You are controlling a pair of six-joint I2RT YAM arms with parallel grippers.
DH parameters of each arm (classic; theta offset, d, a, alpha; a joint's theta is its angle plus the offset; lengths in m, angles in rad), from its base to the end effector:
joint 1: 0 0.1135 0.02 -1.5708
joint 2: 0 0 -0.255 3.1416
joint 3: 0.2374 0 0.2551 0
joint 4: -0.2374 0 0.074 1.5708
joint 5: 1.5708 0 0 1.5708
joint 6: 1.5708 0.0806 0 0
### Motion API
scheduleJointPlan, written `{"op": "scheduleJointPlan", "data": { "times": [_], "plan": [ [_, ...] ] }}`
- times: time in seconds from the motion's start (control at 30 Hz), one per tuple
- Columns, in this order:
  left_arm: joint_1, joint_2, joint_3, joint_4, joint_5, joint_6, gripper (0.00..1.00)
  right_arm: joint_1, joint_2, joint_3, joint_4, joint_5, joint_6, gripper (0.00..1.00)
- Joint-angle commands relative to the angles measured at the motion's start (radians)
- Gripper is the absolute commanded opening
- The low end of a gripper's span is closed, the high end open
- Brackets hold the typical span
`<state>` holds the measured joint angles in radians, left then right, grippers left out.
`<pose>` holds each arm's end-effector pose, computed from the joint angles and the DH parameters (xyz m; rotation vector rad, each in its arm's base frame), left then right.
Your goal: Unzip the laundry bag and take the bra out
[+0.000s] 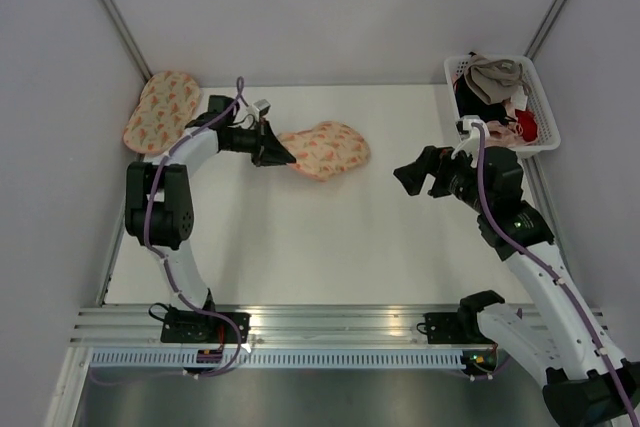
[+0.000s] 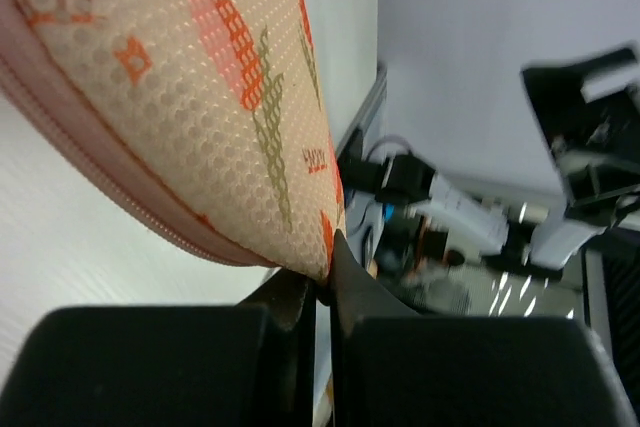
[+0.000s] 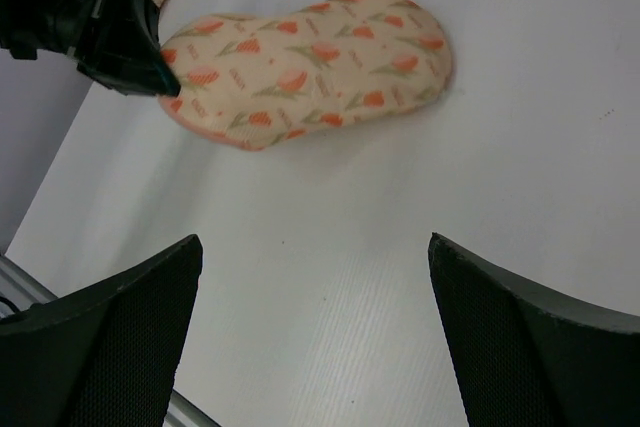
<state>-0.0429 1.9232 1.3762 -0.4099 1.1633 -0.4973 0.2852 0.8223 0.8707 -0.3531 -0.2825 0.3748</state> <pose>0.4085 -0.0916 0.1885 -0.0521 2.3996 -1.6877 0.2198 0.0879 0.3268 -0.1139 1.9229 0.7133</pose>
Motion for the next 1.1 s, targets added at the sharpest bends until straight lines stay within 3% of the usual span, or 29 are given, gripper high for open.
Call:
{"op": "scheduleJointPlan", "data": {
  "times": [0.0, 0.23, 0.3, 0.33, 0.37, 0.4, 0.43, 0.53, 0.7, 0.73, 0.87, 0.93, 1.03, 1.07],
  "plan": [
    [-0.116, -0.075, 0.02, -0.447, 0.001, 0.374, 0.02, 0.0, 0.038, 0.028, -0.007, 0.068, 0.022, 0.98],
    [-0.301, -0.052, 0.011, -0.582, -0.209, 0.474, 0.02, 0.0, 0.1, 0.048, -0.079, 0.117, 0.065, 0.98],
    [-0.331, -0.033, 0.027, -0.622, -0.302, 0.482, 0.09, 0.0, 0.095, 0.036, -0.09, 0.161, 0.064, 0.98],
    [-0.342, -0.017, 0.044, -0.65, -0.42, 0.48, 0.2, 0.0, 0.078, 0.027, -0.087, 0.173, 0.064, 0.98],
    [-0.353, -0.013, 0.056, -0.659, -0.507, 0.471, 0.98, 0.002, 0.065, 0.016, -0.075, 0.192, 0.062, 0.98],
    [-0.36, -0.013, 0.073, -0.668, -0.61, 0.435, 1.0, 0.0, 0.049, -0.008, -0.063, 0.203, 0.064, 0.98],
    [-0.361, -0.018, 0.095, -0.668, -0.804, 0.406, 1.0, 0.002, 0.019, -0.021, -0.04, 0.201, 0.067, 0.98],
    [-0.359, -0.098, 0.118, -0.621, -0.948, 0.342, 1.0, 0.0, -0.012, -0.045, -0.023, 0.187, 0.052, 0.98],
    [-0.364, -0.384, 0.066, -0.444, -0.877, 0.151, 1.0, 0.0, 0.06, -0.036, -0.099, 0.261, 0.006, 0.98],
    [-0.37, -0.43, -0.007, -0.394, -0.785, 0.119, 1.0, 0.0, 0.093, -0.039, -0.121, 0.276, 0.003, 0.98],
    [-0.452, -0.657, -0.216, -0.201, -0.688, -0.055, 1.0, 0.0, 0.169, -0.087, -0.133, 0.403, 0.03, 0.98],
    [-0.497, -0.789, -0.376, -0.041, -0.627, -0.174, 1.0, -0.001, 0.199, -0.124, -0.11, 0.439, 0.079, 0.86],
    [-0.523, -0.939, -0.568, 0.161, -0.55, -0.338, 1.0, -0.003, 0.239, -0.154, -0.067, 0.418, 0.121, 0.47],
    [-0.528, -0.969, -0.601, 0.178, -0.553, -0.389, 1.0, -0.003, 0.247, -0.162, -0.054, 0.38, 0.127, 0.46]
  ]
}}
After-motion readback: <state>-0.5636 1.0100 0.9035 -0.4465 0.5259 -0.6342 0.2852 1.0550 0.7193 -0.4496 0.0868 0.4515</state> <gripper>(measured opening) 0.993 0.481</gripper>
